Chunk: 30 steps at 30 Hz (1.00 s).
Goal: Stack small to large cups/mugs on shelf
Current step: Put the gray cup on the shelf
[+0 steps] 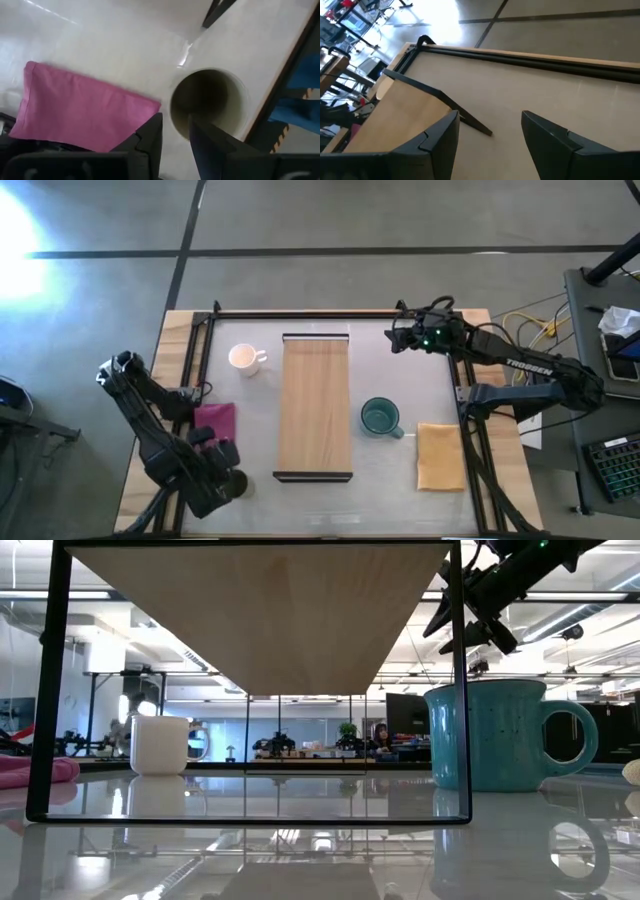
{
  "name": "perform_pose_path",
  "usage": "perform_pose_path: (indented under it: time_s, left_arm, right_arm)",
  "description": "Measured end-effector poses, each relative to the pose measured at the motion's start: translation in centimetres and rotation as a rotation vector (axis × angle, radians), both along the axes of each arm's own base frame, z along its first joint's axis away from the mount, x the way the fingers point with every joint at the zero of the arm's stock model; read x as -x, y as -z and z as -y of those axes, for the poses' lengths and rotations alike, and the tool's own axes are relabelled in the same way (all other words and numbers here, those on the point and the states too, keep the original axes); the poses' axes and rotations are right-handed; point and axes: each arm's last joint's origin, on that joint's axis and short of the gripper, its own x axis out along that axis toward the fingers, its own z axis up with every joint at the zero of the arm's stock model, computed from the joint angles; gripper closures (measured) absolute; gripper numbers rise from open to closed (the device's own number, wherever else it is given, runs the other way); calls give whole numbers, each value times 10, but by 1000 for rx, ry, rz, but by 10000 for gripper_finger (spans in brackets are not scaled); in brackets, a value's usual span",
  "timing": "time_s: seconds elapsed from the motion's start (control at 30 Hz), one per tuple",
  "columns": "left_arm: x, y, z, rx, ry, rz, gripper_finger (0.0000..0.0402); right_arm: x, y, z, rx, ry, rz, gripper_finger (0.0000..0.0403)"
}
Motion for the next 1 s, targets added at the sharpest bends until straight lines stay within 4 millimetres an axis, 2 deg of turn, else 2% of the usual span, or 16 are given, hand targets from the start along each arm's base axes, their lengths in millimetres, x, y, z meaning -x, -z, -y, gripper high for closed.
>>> perform_pose_path:
  time_s: [0.27, 0.53, 1.0]
  left_arm:
    - [6, 8, -7, 93, 0, 61, 322]
    - [12, 29, -14, 158, 6, 80, 322]
    - [12, 44, -14, 123, 3, 51, 322]
  right_arm:
    - [0, 4, 0, -7, -1, -8, 195]
    - [0, 4, 0, -23, 13, 3, 195]
    - [1, 4, 1, -23, 42, 5, 195]
